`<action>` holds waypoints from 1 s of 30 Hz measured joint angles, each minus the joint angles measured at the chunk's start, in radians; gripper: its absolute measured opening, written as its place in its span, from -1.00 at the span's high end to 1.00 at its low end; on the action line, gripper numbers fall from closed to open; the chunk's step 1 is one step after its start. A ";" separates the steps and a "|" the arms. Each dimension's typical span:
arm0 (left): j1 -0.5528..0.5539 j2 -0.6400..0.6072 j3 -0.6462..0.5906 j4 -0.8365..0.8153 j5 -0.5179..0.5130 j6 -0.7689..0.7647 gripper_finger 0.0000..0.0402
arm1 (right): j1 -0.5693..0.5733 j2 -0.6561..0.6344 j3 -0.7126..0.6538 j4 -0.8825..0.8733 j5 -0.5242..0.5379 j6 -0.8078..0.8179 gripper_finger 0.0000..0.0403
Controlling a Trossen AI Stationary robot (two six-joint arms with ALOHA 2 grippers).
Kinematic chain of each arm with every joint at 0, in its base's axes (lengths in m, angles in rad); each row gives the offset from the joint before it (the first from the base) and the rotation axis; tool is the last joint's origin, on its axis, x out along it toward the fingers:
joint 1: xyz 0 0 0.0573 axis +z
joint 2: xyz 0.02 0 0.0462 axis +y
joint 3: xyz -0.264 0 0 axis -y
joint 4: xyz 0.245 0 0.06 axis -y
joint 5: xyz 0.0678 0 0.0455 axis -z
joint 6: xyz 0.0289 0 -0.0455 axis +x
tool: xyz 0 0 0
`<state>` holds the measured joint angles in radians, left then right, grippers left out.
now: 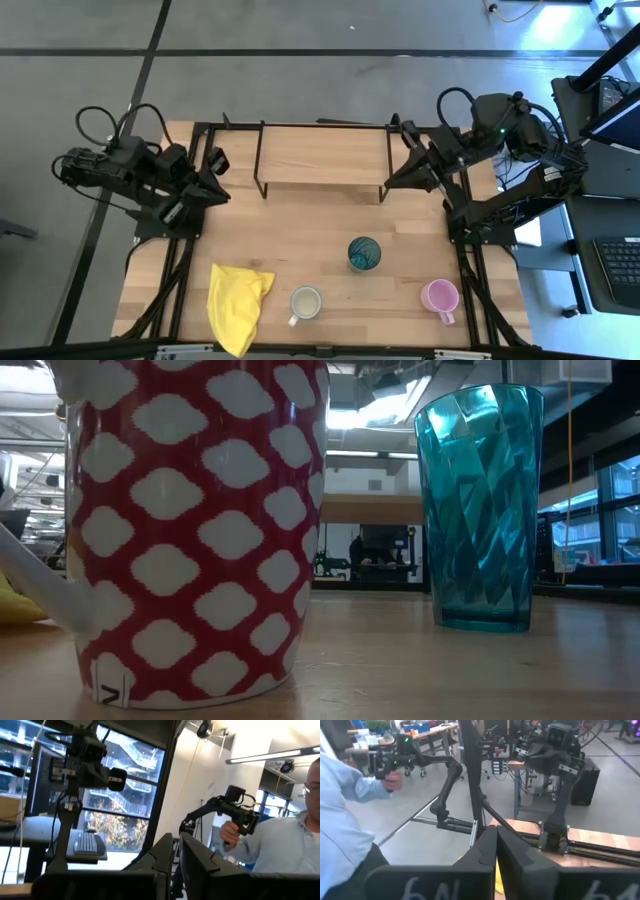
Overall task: Stack small to large cups/mugs on shelf
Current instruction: Put the white/red mug on the shelf
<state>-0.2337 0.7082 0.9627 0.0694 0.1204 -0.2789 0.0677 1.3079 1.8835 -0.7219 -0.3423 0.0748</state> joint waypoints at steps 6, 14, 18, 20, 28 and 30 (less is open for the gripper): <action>0.006 0.040 0.000 0.187 -0.030 0.125 0.86 | 0.000 0.000 0.000 0.005 0.000 0.026 0.94; 0.008 0.043 0.000 0.188 -0.040 0.162 0.86 | 0.000 0.000 0.000 0.005 0.001 0.051 0.94; 0.007 0.044 0.000 0.203 -0.123 0.229 0.86 | 0.000 0.000 0.000 0.005 0.055 0.052 0.94; 0.007 0.043 0.000 0.216 -0.139 0.196 0.86 | 0.000 0.000 0.000 -0.001 0.095 0.051 0.94; 0.007 0.095 0.000 0.207 -0.161 0.191 0.86 | 0.000 0.001 -0.001 -0.004 0.113 0.051 0.94; 0.008 0.105 0.000 0.177 -0.209 0.154 0.86 | 0.000 0.001 -0.001 -0.004 0.113 0.051 0.94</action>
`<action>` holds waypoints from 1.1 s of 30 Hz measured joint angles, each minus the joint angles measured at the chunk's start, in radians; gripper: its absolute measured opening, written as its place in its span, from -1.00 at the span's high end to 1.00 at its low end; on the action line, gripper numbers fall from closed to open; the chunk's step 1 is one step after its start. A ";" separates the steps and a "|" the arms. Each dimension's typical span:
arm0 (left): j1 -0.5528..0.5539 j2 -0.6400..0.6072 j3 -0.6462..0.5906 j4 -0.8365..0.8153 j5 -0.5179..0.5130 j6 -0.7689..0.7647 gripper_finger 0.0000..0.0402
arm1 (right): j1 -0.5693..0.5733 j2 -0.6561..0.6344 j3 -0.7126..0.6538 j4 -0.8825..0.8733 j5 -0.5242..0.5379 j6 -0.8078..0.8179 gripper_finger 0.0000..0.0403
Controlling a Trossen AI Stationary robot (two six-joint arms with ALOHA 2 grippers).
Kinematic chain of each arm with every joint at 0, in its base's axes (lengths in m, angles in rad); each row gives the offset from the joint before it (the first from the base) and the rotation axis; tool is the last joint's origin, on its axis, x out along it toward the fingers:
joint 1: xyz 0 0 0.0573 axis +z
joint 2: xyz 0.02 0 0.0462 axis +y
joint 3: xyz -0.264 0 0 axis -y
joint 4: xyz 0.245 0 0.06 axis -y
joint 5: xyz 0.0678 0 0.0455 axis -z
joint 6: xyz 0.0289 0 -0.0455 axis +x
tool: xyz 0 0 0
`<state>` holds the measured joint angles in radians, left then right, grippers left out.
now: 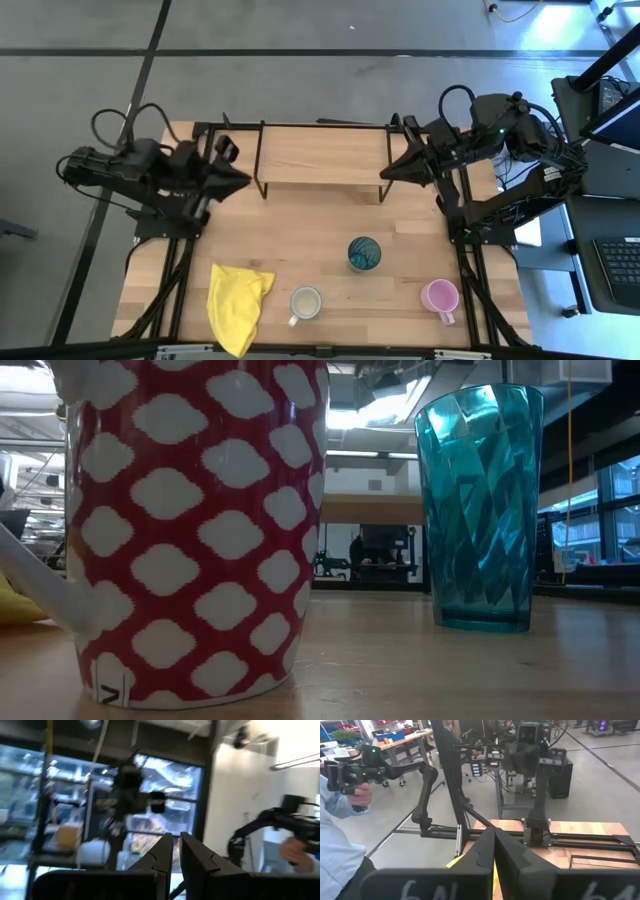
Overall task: Stack small to large cups/mugs on shelf
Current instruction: Put the white/red mug on the shelf
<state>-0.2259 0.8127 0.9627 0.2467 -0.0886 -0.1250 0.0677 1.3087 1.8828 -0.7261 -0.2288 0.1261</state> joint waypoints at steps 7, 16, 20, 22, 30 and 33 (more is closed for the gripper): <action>0.000 0.051 0.000 -0.052 0.010 -0.086 0.86 | 0.000 -0.001 0.000 -0.001 -0.001 0.005 0.94; -0.001 0.187 0.077 -0.312 0.166 -0.079 0.87 | 0.000 -0.031 0.000 -0.003 0.006 -0.085 0.94; -0.001 0.214 0.115 -0.416 0.169 -0.080 0.87 | 0.000 -0.037 0.000 -0.155 0.038 -0.133 0.94; -0.001 0.216 0.117 -0.475 0.150 -0.082 0.87 | 0.000 -0.035 0.000 -0.322 0.101 -0.112 0.94; -0.001 0.215 0.118 -0.702 0.027 -0.141 0.87 | 0.000 -0.021 -0.073 -0.734 0.342 0.165 0.94; -0.001 0.215 0.118 -0.709 0.026 -0.155 0.88 | 0.000 -0.021 -0.074 -0.749 0.365 0.184 0.94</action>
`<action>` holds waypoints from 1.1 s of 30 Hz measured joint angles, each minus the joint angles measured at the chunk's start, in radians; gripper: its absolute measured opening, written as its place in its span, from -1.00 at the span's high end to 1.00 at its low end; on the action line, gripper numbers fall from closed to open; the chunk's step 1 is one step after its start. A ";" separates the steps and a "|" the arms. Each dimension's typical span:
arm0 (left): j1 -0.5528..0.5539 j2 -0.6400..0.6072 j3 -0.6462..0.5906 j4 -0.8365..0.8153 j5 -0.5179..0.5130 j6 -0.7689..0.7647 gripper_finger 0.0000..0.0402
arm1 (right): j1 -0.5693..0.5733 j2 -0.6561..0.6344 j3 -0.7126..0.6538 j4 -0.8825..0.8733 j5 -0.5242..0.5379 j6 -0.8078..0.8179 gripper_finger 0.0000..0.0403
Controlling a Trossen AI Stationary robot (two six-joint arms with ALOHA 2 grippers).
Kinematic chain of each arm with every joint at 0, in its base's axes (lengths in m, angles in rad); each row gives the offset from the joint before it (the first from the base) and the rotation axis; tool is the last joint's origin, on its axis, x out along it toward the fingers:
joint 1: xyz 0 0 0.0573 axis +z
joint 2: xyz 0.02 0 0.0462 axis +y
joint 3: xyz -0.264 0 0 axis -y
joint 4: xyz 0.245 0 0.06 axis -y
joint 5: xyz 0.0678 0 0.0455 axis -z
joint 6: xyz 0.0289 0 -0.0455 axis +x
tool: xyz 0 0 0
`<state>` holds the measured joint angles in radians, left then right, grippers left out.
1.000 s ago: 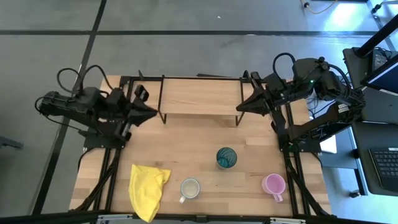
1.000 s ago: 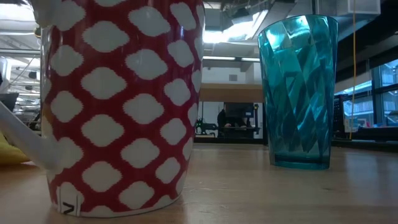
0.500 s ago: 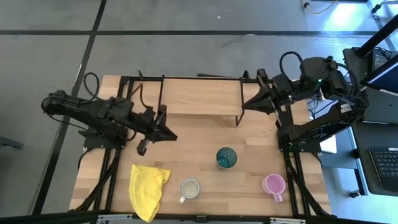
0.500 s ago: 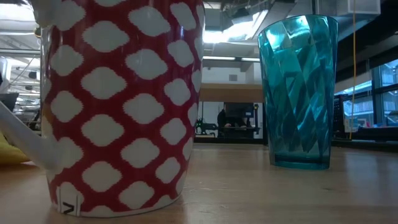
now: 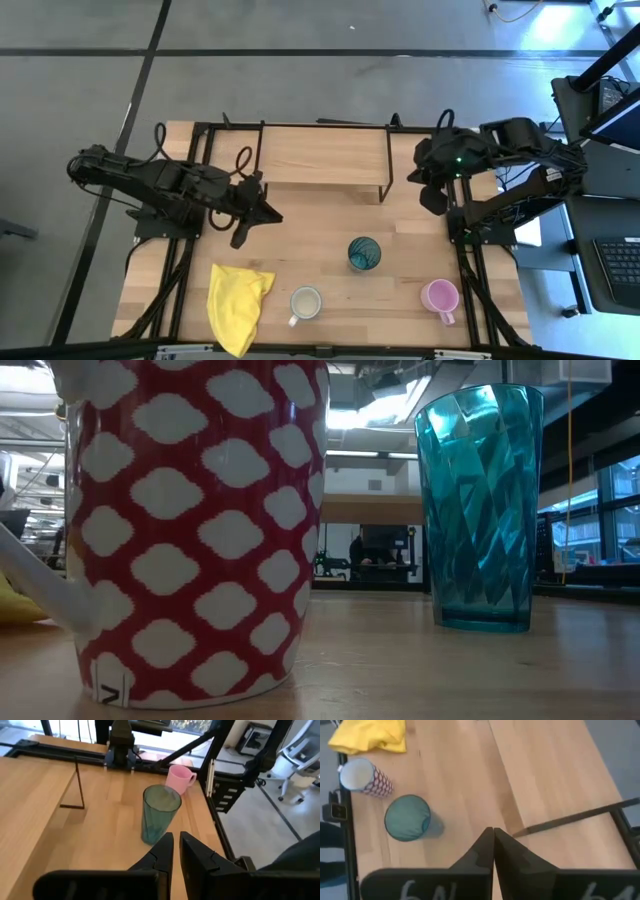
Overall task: Stack small to large cups/mugs on shelf
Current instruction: Put the white/red mug on the shelf
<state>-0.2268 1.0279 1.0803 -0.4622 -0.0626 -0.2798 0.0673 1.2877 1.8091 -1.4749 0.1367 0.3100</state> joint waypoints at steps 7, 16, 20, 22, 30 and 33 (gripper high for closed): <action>-0.004 0.014 0.002 -0.015 0.051 -0.092 0.87 | 0.000 -0.004 0.000 0.112 0.002 -0.074 0.94; -0.082 0.108 0.001 -0.106 0.054 -0.218 0.88 | 0.000 -0.005 0.000 0.209 0.003 -0.183 0.94; -0.110 0.158 0.001 -0.133 0.039 -0.356 0.87 | 0.000 -0.005 0.000 0.244 0.003 -0.235 0.94; -0.121 0.179 0.001 -0.179 0.010 -0.438 0.87 | -0.002 -0.005 0.000 0.256 0.006 -0.249 0.94; -0.179 0.237 0.000 -0.221 -0.085 -0.702 0.87 | -0.032 -0.005 0.000 0.334 0.029 -0.272 0.94; -0.221 0.248 0.000 -0.158 -0.142 -0.789 0.87 | -0.043 -0.005 0.000 0.344 0.029 -0.298 0.94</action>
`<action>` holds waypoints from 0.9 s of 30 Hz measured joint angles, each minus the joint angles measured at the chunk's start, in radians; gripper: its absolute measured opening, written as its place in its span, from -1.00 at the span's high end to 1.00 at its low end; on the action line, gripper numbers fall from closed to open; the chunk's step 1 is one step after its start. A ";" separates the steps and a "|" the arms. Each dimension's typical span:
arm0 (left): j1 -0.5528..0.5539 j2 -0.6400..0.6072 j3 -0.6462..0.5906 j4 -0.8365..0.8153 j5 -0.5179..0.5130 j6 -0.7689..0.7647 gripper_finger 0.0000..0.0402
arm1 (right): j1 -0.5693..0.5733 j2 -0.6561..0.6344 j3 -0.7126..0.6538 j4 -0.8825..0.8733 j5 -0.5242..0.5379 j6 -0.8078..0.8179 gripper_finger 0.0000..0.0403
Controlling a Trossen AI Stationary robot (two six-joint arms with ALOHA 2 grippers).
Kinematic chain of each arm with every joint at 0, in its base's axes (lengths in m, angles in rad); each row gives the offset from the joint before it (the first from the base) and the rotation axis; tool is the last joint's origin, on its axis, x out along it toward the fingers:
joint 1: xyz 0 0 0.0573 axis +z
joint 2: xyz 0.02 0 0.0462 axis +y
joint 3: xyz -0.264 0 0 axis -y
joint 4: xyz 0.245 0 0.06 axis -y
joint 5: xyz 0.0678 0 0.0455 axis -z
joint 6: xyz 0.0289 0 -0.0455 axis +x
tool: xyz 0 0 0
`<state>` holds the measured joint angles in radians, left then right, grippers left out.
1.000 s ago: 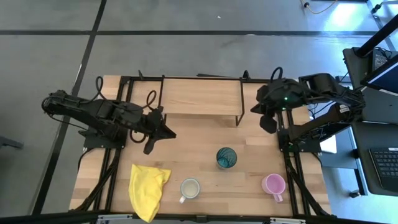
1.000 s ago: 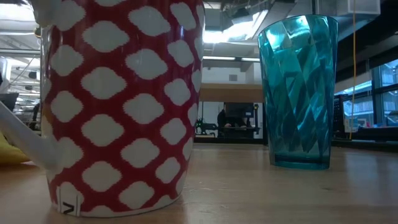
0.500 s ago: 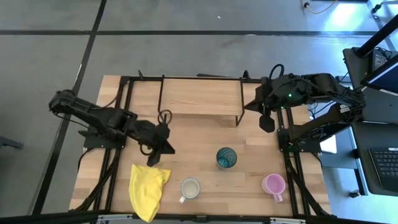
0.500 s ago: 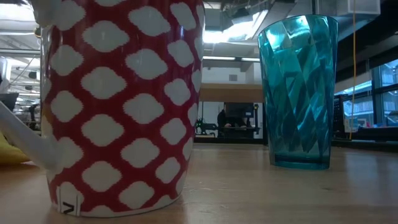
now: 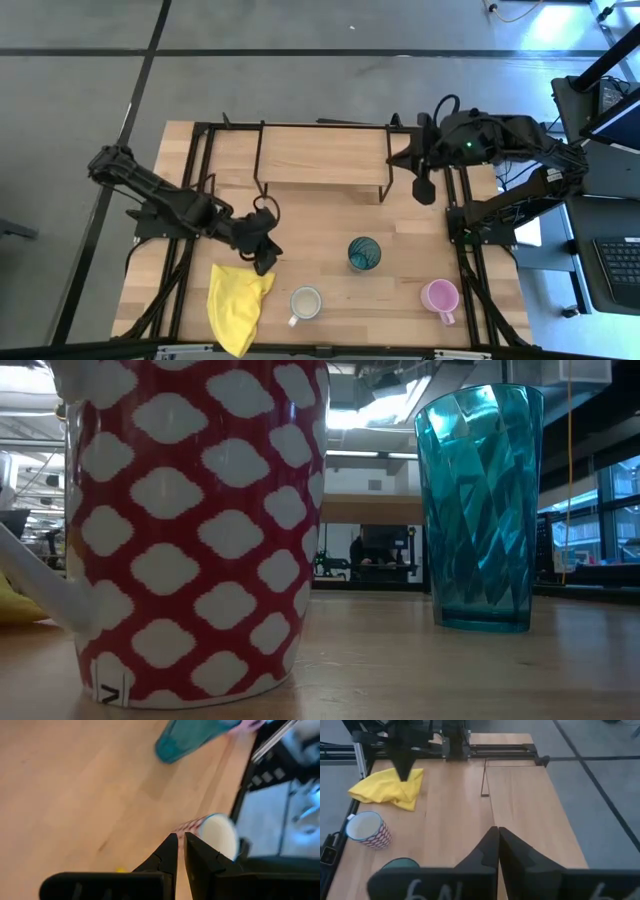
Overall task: Stack small to large cups/mugs on shelf
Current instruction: Put the white/red mug on the shelf
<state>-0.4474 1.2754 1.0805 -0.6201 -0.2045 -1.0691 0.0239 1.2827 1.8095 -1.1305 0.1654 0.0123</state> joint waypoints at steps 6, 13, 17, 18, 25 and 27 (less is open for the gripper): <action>-0.078 0.037 0.000 0.137 -0.079 -0.177 0.87 | -0.003 0.000 0.000 0.007 0.017 -0.074 0.94; -0.151 0.152 0.045 0.179 -0.058 -0.312 0.87 | -0.003 0.000 0.000 0.006 0.191 -0.131 0.94; -0.158 0.221 0.107 0.123 -0.051 -0.355 0.87 | -0.010 0.000 0.000 0.007 0.278 -0.172 0.94; -0.158 0.239 0.126 0.093 -0.038 -0.370 0.87 | -0.016 0.000 0.000 0.008 0.285 -0.176 0.94; -0.151 0.394 0.322 -0.262 0.087 -0.449 0.87 | -0.081 0.000 0.000 0.012 0.287 -0.174 0.94; -0.142 0.437 0.385 -0.315 0.106 -0.458 0.87 | -0.098 0.000 0.000 0.012 0.287 -0.175 0.94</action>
<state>-0.5892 1.7128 1.4660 -0.9352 -0.0987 -1.5275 -0.0745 1.2827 1.8099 -1.1183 0.4520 -0.1623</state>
